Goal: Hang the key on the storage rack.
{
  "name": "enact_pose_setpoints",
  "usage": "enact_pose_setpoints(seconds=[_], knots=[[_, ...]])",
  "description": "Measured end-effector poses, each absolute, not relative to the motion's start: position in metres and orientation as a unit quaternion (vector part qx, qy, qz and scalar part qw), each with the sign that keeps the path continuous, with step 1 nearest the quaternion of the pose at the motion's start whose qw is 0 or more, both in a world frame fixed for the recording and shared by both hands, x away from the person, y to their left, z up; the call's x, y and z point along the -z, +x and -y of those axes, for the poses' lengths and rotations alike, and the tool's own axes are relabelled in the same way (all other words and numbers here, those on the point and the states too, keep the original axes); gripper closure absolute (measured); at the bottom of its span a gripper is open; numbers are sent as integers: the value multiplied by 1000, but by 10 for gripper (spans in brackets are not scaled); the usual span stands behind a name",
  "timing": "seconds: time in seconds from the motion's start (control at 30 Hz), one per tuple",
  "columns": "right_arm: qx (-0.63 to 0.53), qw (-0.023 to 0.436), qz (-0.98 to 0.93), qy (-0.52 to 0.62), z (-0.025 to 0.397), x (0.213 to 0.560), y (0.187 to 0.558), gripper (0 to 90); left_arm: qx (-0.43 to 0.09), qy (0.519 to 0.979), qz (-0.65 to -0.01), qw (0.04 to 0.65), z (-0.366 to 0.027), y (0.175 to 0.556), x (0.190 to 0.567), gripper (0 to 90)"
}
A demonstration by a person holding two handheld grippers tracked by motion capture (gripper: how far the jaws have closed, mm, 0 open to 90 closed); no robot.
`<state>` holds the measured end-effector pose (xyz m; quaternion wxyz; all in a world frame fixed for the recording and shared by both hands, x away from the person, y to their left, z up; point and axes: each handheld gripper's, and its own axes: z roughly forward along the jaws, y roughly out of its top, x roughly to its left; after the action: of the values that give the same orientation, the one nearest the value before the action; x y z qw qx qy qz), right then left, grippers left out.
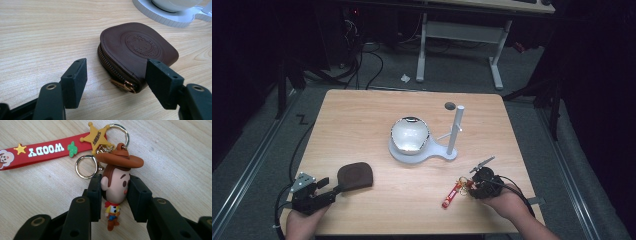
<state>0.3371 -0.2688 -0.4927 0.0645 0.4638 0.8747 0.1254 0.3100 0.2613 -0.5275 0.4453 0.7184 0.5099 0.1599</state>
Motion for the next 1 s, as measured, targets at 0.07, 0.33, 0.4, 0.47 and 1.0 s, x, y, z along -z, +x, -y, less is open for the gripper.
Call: enact_pose_setpoints(seconds=[0.07, 0.33, 0.4, 0.47, 1.0], knots=[[-129, 58, -873, 467, 270, 492, 337, 664, -161, 719, -510, 445, -261, 310, 527, 345], [-135, 53, -879, 455, 271, 479, 336, 666, -162, 718, -510, 445, -261, 310, 527, 346], [-135, 53, -880, 453, 271, 476, 334, 666, -162, 719, -510, 445, -261, 310, 527, 346], [-133, 51, -881, 451, 272, 472, 333, 666, -162, 718, -510, 445, -261, 309, 527, 347], [-137, 57, -881, 449, 282, 442, 326, 666, -163, 720, -507, 444, -259, 309, 528, 349]])
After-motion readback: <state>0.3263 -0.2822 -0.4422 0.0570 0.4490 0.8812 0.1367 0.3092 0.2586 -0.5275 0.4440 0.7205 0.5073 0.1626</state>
